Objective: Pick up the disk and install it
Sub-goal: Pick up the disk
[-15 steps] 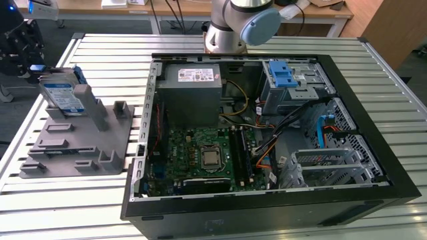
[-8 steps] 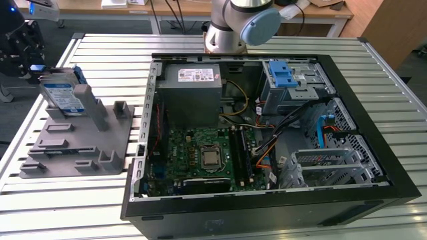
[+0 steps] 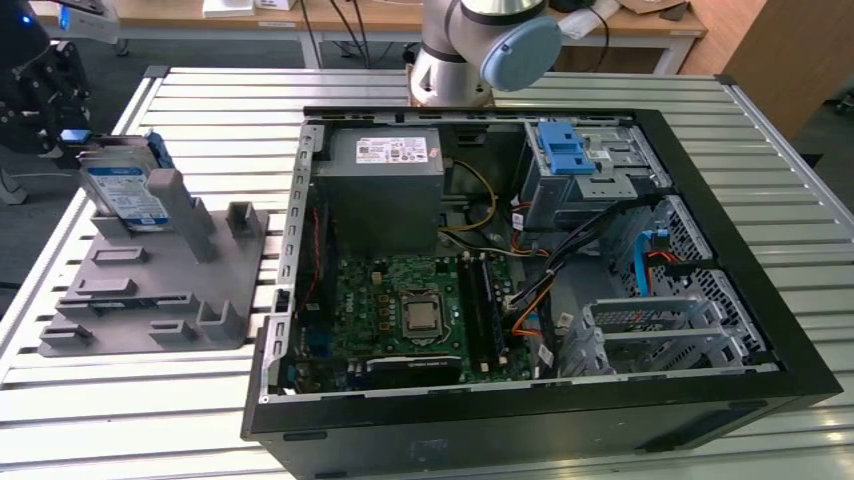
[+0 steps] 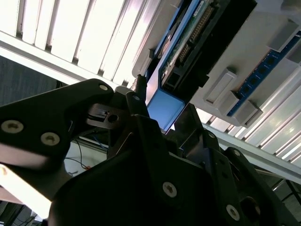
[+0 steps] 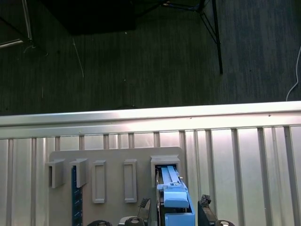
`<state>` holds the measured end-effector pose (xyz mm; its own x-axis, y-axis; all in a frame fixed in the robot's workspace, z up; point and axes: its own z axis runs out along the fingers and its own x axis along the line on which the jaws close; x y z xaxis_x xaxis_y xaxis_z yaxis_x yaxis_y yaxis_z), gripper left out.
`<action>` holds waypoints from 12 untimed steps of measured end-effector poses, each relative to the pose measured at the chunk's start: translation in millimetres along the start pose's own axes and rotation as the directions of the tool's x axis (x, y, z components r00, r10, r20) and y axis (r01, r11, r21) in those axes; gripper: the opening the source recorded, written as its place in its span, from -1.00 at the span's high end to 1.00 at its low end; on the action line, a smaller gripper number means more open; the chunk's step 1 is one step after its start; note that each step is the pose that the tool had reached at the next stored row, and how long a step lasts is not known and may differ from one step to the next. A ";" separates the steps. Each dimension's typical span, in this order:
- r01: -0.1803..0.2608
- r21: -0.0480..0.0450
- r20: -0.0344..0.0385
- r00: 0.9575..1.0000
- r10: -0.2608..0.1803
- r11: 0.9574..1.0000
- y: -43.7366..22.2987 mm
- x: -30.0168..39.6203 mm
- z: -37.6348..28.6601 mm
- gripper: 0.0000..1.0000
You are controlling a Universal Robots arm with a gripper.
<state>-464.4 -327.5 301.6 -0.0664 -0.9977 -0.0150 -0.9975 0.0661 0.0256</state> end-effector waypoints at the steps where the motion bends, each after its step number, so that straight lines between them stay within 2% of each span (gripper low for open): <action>1: 0.000 0.000 0.000 1.000 0.000 1.000 0.0 0.0 0.7 -0.01; 8: 0.000 0.001 0.000 1.000 0.000 1.000 -0.2 0.1 9.5 -0.01; 12: 0.000 0.000 0.000 1.000 0.000 1.000 -0.2 0.2 10.1 -0.01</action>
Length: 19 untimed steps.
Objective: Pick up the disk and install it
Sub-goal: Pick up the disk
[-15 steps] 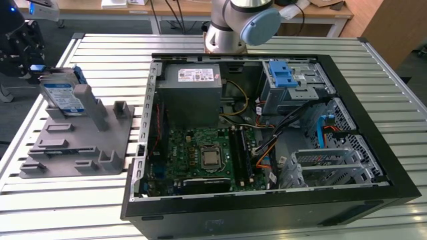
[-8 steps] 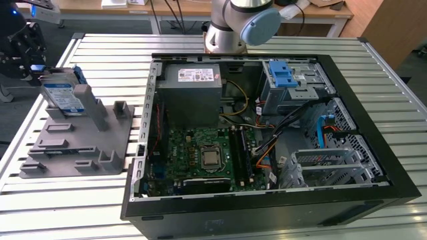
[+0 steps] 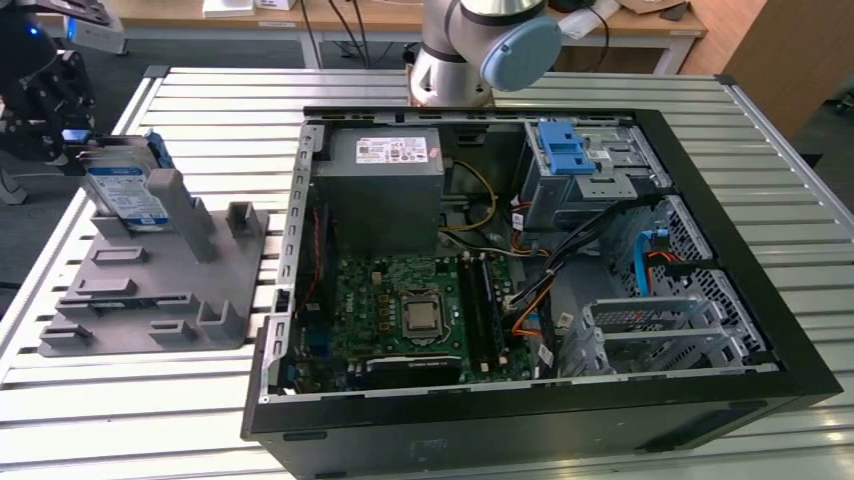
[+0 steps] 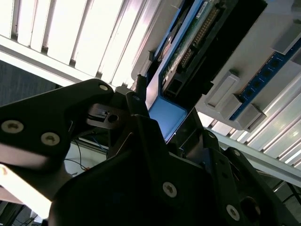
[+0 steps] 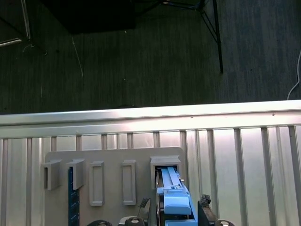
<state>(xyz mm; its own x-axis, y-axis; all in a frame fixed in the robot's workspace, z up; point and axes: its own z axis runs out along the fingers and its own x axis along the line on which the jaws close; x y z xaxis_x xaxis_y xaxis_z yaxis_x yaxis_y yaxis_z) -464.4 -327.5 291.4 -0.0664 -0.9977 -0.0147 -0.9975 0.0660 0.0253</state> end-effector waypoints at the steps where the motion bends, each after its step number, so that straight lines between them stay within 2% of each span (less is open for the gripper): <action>1: 0.000 0.000 0.000 1.000 0.000 1.000 0.0 0.0 0.1 -0.01; 3: 0.000 0.000 0.000 1.000 0.000 1.000 0.0 0.0 0.3 0.01; 4: 0.000 0.000 0.000 1.000 0.000 1.000 0.0 0.0 0.5 0.15; 19: 0.000 0.000 -0.005 1.000 0.000 1.000 -0.1 0.1 3.5 0.15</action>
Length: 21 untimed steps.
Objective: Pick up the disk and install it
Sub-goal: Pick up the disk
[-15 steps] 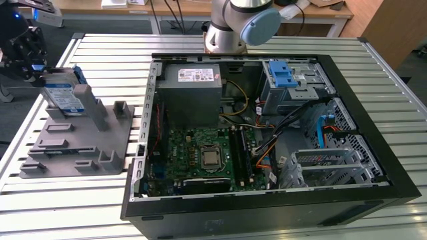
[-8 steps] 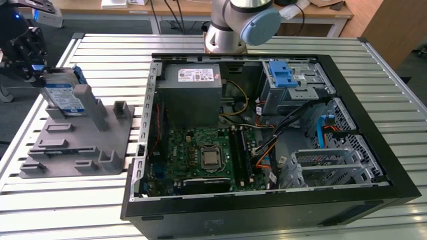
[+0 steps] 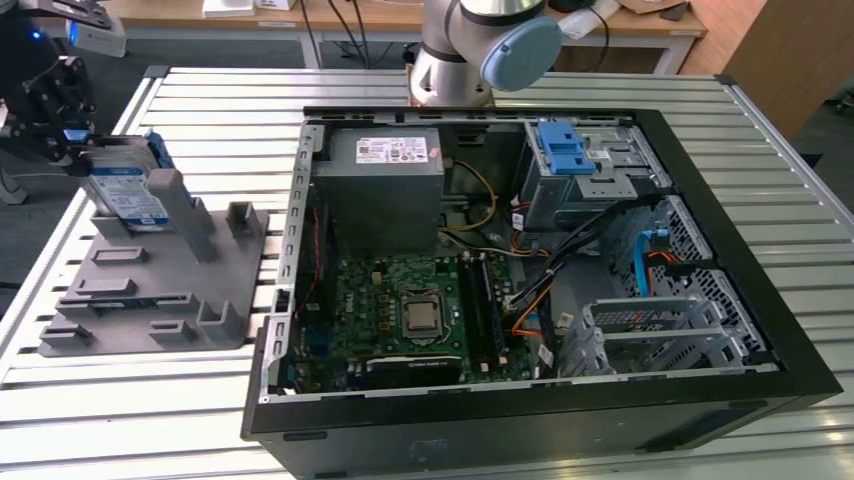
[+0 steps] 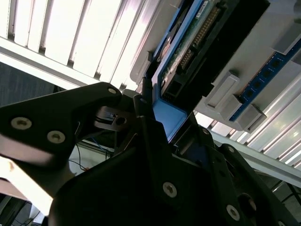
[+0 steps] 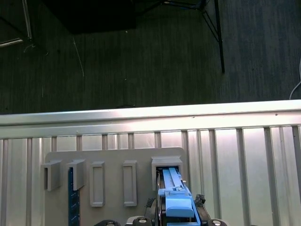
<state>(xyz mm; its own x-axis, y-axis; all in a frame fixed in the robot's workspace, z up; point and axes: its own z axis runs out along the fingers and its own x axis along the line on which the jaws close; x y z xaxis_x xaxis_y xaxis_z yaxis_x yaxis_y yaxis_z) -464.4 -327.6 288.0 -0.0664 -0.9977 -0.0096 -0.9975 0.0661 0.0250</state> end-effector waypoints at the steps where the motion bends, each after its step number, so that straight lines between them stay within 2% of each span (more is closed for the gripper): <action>1: 0.000 0.000 0.000 1.000 0.000 1.000 0.0 0.0 0.1 0.15; 5: 0.000 0.000 0.000 1.000 0.000 1.000 0.0 0.0 0.3 0.18; 6: 0.000 0.000 0.000 1.000 0.000 1.000 0.0 0.0 0.3 0.26; 13: 0.001 0.000 0.000 1.000 -0.001 1.000 0.0 0.1 0.5 0.26; 21: 0.063 0.000 -0.001 0.998 -0.063 0.998 -0.1 1.4 0.5 0.26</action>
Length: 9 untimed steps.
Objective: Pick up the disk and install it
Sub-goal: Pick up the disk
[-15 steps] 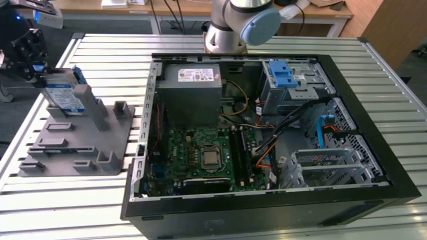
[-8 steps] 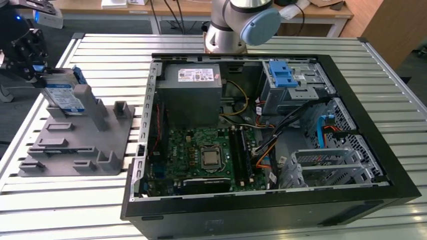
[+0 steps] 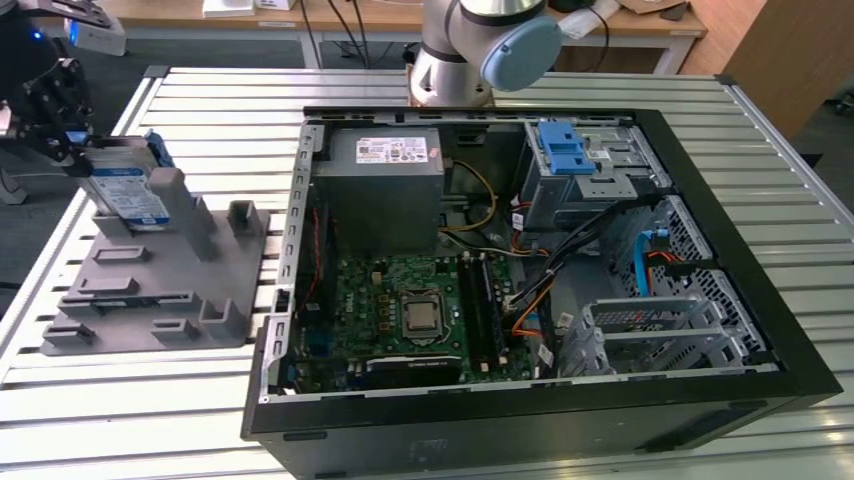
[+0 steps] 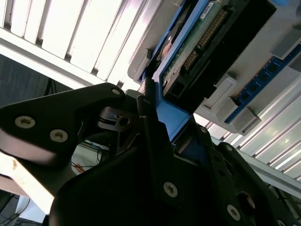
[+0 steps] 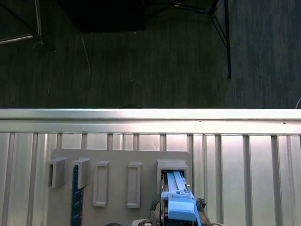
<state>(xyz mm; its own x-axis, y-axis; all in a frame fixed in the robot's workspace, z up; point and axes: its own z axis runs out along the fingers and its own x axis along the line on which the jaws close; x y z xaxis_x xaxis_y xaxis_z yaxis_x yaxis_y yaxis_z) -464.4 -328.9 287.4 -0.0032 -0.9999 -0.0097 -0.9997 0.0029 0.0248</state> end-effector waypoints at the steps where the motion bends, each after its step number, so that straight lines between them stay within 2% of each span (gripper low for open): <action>1: 0.010 0.000 0.000 1.000 -0.010 1.000 0.0 0.2 0.0 0.26; 7: 0.018 0.000 0.000 1.000 -0.018 1.000 1.5 4.4 0.5 0.26; 9: 0.001 0.000 0.000 1.000 -0.001 1.000 1.5 4.5 0.8 0.26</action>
<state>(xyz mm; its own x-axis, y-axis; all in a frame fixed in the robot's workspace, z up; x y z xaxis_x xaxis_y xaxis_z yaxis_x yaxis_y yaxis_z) -466.0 -333.4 286.6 -0.0021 -1.0000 -0.0095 -0.9997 0.0019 0.0250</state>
